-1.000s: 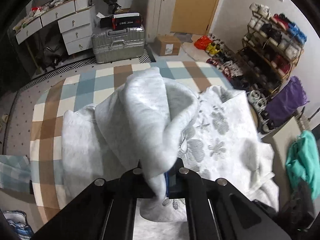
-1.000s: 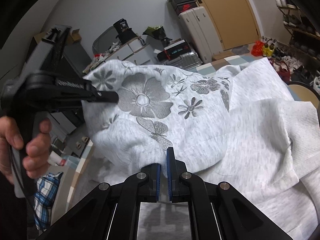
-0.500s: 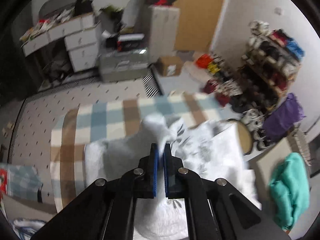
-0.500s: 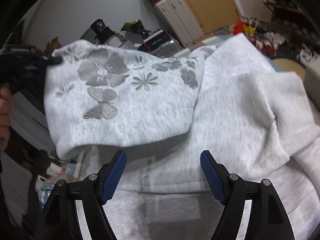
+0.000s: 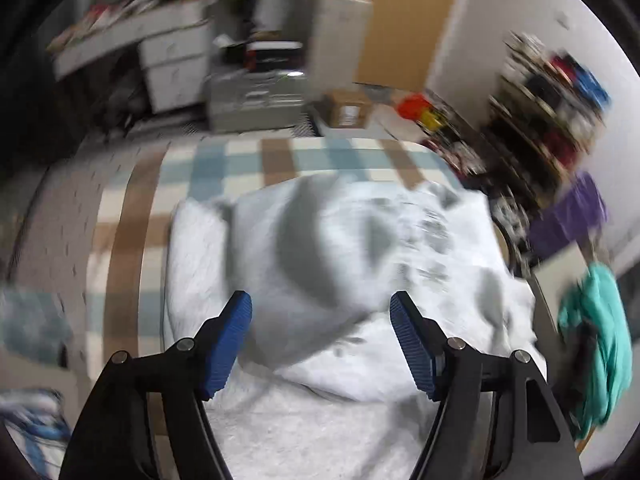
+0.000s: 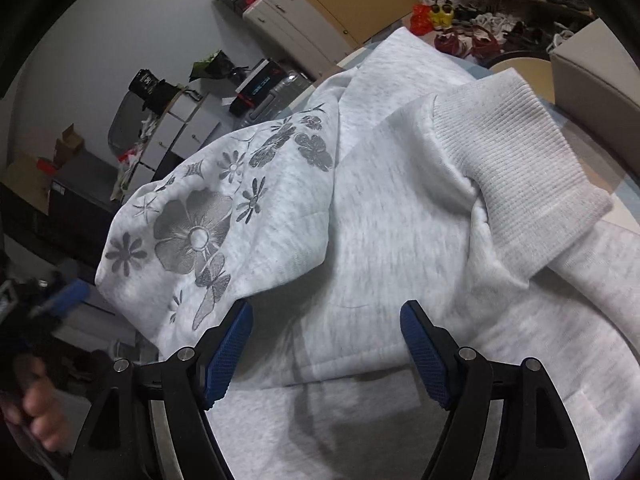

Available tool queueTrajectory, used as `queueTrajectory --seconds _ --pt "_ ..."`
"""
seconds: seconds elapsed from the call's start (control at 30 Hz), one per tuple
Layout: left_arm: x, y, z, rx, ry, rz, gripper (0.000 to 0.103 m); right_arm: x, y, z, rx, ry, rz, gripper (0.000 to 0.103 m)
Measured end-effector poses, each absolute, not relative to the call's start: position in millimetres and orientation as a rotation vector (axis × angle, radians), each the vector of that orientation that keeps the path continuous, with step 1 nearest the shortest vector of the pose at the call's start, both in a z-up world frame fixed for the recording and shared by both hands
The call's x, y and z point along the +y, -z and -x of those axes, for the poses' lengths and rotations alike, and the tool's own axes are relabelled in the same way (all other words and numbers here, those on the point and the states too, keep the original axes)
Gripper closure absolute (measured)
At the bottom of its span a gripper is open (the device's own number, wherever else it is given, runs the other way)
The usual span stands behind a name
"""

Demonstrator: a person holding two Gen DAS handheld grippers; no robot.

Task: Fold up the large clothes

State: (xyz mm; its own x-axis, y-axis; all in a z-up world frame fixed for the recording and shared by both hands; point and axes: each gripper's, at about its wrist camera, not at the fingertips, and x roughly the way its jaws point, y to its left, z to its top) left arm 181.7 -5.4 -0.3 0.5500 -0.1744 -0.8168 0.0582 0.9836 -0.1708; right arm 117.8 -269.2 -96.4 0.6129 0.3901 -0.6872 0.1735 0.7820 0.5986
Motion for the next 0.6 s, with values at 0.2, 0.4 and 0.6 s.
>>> queueTrajectory --seconds 0.2,0.4,0.6 --pt "-32 16 -211 1.045 0.268 0.106 0.035 -260 75 -104 0.853 -0.144 -0.634 0.026" --pt "-80 42 -226 1.099 0.213 -0.243 0.035 -259 67 -102 0.838 -0.142 -0.609 0.026" --pt "-66 34 -225 1.062 0.195 -0.22 0.101 -260 72 -107 0.856 -0.165 -0.6 0.026"
